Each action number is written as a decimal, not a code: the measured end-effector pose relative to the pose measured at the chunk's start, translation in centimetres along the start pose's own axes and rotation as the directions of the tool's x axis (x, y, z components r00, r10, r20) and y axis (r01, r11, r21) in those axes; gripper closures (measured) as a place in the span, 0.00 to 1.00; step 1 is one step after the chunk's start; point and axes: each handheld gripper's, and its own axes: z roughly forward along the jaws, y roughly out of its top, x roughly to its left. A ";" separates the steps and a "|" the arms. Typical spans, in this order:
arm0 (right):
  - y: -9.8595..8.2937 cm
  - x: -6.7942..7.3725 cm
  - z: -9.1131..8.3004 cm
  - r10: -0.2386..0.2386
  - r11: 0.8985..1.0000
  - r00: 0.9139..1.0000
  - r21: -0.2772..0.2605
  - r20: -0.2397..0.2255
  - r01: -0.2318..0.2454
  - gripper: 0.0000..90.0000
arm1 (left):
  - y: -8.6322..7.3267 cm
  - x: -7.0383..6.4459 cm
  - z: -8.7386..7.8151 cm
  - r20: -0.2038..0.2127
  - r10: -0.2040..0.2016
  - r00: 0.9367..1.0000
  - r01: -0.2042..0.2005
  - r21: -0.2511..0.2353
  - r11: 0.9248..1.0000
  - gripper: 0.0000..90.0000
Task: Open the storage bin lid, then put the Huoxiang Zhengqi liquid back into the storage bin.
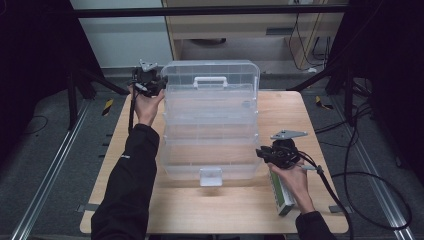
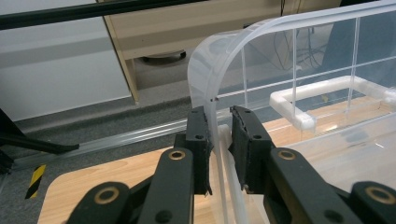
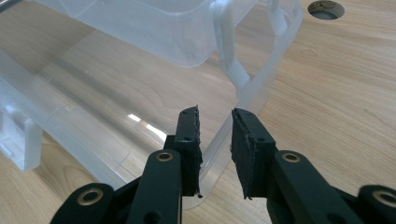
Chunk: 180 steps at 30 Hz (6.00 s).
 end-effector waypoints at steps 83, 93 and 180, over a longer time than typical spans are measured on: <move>-0.1 0.1 -0.2 -0.017 1.000 1.000 -0.021 -0.001 0.017 0.84 | -11.3 0.0 -13.1 0.152 0.018 0.988 -0.026 0.046 0.999 0.72; -0.1 0.1 -0.2 -0.017 1.000 1.000 -0.022 0.002 0.017 0.84 | -14.7 -1.7 -12.7 0.186 0.022 0.982 -0.050 0.146 0.988 0.70; -0.3 1.5 -8.4 -0.008 0.975 0.994 0.223 0.107 -0.016 0.49 | -16.2 -3.8 -11.6 0.225 0.112 0.968 -0.162 0.220 0.962 0.70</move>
